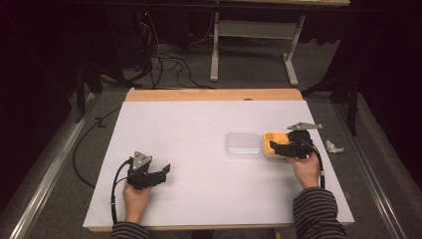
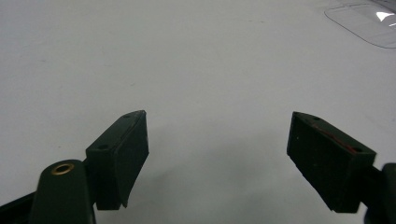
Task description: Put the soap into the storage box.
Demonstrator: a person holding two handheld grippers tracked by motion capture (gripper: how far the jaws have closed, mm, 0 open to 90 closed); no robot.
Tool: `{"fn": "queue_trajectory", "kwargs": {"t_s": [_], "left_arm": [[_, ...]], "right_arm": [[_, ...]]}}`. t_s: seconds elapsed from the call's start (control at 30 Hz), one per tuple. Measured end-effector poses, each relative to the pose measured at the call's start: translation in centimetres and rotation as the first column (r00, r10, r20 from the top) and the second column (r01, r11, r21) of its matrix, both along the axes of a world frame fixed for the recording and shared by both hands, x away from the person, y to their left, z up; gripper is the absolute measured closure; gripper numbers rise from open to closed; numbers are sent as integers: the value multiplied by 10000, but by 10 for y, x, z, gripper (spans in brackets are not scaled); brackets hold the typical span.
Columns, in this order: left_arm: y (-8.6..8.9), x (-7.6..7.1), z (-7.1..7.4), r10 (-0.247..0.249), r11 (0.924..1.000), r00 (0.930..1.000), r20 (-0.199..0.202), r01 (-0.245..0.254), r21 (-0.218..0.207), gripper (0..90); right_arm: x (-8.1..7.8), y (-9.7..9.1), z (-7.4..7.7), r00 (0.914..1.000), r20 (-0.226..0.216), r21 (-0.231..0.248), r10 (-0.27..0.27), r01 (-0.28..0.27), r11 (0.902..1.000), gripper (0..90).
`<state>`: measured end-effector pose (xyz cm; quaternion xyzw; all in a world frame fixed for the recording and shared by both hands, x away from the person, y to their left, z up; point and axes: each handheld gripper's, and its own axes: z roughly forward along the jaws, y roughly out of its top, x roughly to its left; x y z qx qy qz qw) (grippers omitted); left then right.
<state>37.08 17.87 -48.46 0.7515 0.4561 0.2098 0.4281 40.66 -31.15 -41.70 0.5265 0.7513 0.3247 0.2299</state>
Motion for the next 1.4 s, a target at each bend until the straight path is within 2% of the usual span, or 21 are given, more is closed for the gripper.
{"fn": "queue_trajectory", "kwargs": {"t_s": [0.73,1.4], "left_arm": [[0,0,0,11,10000,10000,16,-11,24,213],[0,0,0,13,10000,10000,17,-13,21,213]], "right_arm": [[20,-6,-21,9954,-493,-140,-824,818,9966,271],[27,-6,-30,9901,-922,-618,-1057,1003,9930,269]]}}
